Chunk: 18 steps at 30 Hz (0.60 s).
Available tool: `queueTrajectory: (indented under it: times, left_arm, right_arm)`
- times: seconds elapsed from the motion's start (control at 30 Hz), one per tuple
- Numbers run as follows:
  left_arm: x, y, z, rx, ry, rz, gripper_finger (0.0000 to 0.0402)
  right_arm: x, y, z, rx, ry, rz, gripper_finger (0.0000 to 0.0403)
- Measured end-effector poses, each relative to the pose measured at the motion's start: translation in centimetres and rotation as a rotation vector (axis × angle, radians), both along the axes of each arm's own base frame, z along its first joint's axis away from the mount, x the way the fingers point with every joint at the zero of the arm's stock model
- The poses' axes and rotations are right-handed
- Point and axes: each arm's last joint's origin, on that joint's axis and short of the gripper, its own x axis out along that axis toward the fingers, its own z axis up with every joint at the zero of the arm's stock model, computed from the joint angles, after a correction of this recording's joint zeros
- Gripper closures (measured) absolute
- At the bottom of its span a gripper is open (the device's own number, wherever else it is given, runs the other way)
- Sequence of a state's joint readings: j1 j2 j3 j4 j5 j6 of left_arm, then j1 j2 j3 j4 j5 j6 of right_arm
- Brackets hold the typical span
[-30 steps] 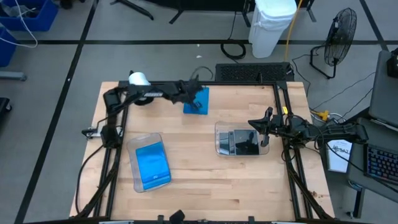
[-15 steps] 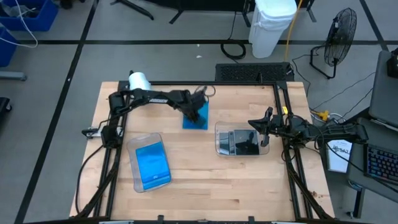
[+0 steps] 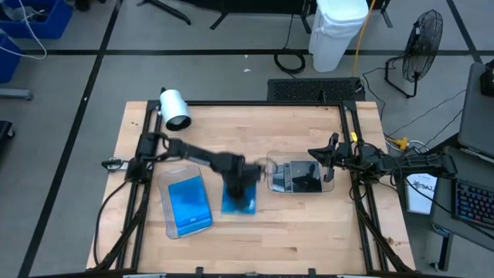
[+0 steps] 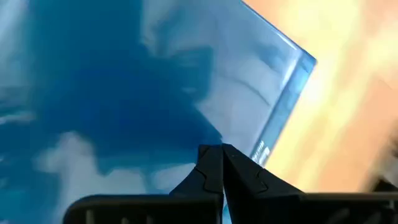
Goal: Pick & place jewel cases by type
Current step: Put the blue CD case into the left transparent bin
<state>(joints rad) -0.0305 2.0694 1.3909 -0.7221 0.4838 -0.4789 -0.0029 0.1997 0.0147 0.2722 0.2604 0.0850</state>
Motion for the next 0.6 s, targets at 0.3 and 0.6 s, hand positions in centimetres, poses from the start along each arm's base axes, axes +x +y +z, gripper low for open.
queueTrajectory:
  times: [0.3, 0.6]
  left_arm:
    - [-0.9, -9.7, 2.1, -0.232, -0.165, -0.328, 0.0391]
    - [-2.9, -7.7, 7.8, 0.352, -0.302, -0.222, 0.0397]
  right_arm:
    - [0.0, 0.0, 0.0, 0.0, 0.0, 0.0, 0.0399]
    - [0.0, 0.0, 0.0, 0.0, 0.0, 0.0, 0.0399]
